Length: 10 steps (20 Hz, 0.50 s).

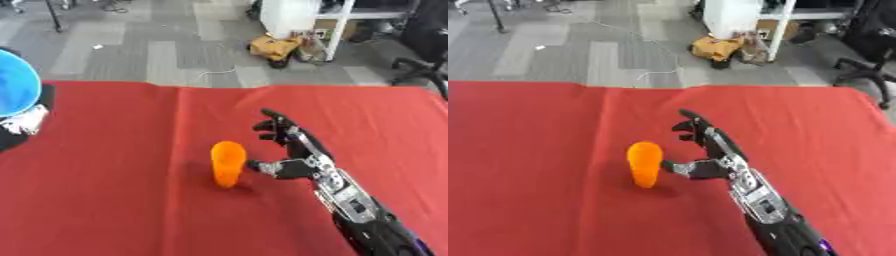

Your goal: Pour the contents of one cup into another cup.

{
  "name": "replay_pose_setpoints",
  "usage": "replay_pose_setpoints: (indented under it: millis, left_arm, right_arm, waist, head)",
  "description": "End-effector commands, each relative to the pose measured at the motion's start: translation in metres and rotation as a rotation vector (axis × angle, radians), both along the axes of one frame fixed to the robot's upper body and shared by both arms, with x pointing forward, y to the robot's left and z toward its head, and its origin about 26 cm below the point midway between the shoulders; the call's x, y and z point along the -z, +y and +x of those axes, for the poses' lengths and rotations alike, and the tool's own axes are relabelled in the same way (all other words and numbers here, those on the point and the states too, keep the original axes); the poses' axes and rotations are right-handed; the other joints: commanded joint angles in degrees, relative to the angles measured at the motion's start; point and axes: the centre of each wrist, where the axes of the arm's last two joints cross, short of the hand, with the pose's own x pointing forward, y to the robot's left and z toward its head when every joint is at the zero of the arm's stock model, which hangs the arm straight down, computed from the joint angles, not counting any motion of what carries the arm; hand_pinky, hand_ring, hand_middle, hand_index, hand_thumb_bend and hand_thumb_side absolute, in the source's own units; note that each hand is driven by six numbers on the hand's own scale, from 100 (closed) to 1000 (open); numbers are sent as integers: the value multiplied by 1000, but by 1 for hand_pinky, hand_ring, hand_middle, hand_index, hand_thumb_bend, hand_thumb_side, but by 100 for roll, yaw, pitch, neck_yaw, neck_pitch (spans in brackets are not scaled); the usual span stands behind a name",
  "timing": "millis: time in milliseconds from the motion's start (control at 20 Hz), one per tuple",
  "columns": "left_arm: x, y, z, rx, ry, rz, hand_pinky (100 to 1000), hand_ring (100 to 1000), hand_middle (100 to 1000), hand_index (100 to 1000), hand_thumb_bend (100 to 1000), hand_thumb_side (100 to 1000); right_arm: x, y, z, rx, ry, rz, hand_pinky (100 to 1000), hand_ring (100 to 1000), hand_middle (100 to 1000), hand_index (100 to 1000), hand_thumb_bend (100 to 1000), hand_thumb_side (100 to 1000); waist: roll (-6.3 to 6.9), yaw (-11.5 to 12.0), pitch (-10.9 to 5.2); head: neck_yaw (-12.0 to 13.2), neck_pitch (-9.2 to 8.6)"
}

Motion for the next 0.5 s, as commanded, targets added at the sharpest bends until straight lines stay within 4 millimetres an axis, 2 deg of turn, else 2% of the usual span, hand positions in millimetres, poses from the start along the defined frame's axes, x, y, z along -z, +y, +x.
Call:
replay_pose_setpoints:
  millis: [50, 250, 400, 450, 500]
  left_arm:
    - [15, 1, 13, 65, 188, -92, 437, 205, 174, 602, 112, 100]
    - [45, -7, 30, 204, 428, -128, 460, 240, 189, 618, 182, 100]
    - [54, -15, 37, 321, 504, -101, 489, 278, 218, 639, 224, 100]
    - [53, -17, 38, 361, 508, -88, 523, 319, 251, 662, 410, 100]
    - [52, -19, 38, 396, 505, -76, 568, 352, 281, 687, 558, 100]
  right_arm:
    - [-20, -10, -4, 93, -74, 87, 841, 886, 746, 982, 590, 100]
    - [-23, -5, -12, 162, -102, 178, 840, 885, 742, 983, 581, 100]
    - [-21, -1, -15, 181, -97, 219, 838, 884, 739, 984, 580, 100]
    - [-20, 0, -16, 187, -92, 233, 837, 882, 738, 984, 581, 100]
    - [-19, 0, -16, 192, -88, 246, 836, 881, 737, 985, 578, 100]
  waist:
    - [-8, -43, -61]
    - [-60, -131, -47]
    - [-74, -162, -41]
    - [-74, -171, -40]
    - [-73, -175, -40]
  head:
    - [84, -64]
    - [163, -79]
    - [202, -99]
    - [215, -104]
    - [221, -107]
